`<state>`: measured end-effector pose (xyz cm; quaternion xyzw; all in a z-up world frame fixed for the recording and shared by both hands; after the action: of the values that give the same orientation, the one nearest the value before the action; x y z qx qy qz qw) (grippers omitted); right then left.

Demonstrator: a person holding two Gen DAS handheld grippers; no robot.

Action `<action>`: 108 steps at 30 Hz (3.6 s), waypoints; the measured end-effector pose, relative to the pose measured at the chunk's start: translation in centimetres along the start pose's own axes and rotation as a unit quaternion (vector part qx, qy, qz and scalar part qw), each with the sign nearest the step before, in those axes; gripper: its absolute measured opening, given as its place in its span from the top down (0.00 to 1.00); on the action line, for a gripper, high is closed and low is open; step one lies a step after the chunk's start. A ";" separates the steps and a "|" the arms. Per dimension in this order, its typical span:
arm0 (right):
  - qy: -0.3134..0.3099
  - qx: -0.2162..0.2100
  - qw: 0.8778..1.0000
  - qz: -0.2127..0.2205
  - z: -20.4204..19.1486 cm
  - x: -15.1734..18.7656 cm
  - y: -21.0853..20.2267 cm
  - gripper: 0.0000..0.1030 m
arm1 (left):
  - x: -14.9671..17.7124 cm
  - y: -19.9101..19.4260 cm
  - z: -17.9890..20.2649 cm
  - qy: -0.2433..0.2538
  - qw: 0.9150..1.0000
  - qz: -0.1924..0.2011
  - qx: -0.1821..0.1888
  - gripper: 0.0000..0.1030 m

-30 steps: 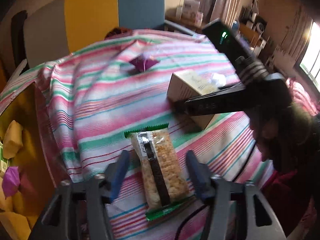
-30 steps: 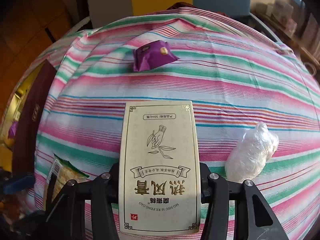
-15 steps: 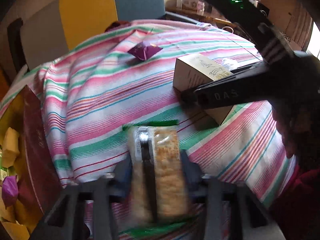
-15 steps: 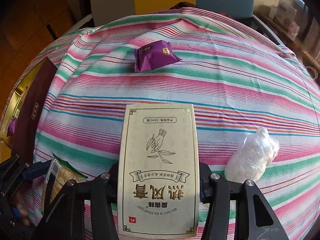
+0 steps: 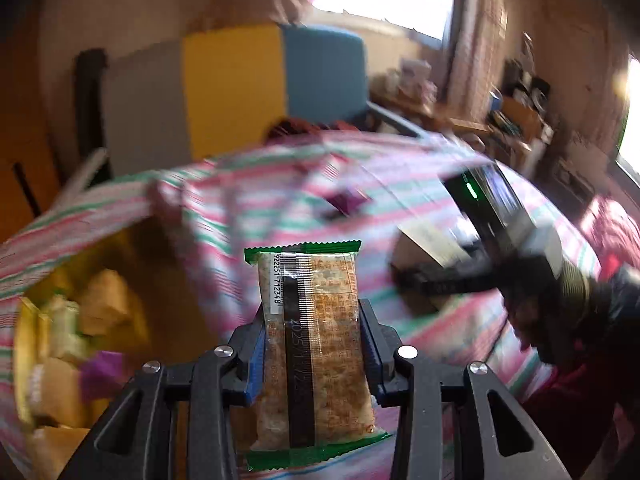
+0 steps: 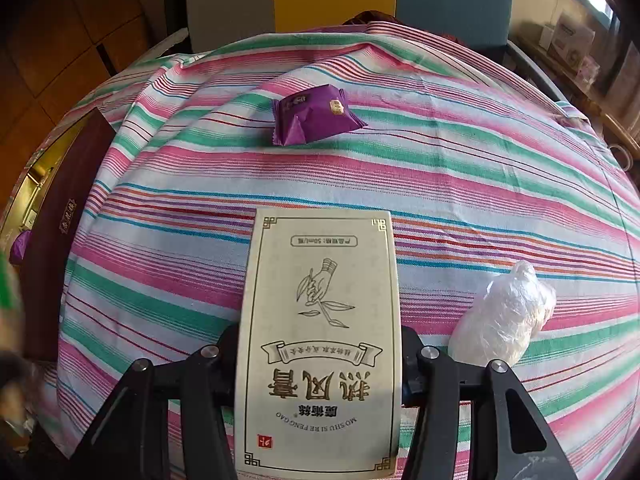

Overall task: Organize objects
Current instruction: 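Carry the granola bar into the gold tray and open the left gripper, then carry the cream tea box into the gold tray and open the right gripper, then move both grippers back toward the purple packet and plastic bag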

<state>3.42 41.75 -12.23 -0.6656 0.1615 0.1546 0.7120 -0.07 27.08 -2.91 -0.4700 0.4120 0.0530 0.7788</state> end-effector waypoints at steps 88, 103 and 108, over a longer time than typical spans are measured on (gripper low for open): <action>-0.083 -0.071 0.991 0.078 -25.3 -17.0 -1.0 0.27 | 3.7 -8.4 -22.4 -0.221 0.963 0.041 -0.148 0.53; -0.029 -0.079 0.985 0.152 -20.0 -12.2 -7.8 0.15 | 3.3 -9.0 -19.6 -0.197 0.970 0.045 -0.136 0.50; 0.008 -0.046 0.988 0.148 -14.7 -9.0 -8.5 0.13 | 2.9 -8.6 -18.2 -0.183 0.974 0.040 -0.124 0.50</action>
<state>-1.29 26.46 -1.61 -0.6678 0.2561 0.2603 0.6486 -4.91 7.35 -3.02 -0.5284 0.2710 0.2204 0.7738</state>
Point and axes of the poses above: each gripper's, at about its wrist camera, not at the fingertips, and y roughly the way its jaws point, z to its right, x to its underside, the point moved 3 cm from there along y, roughly the way its jaws point, and after that the axes turned 14 degrees about -y, right-handed, at the moved point
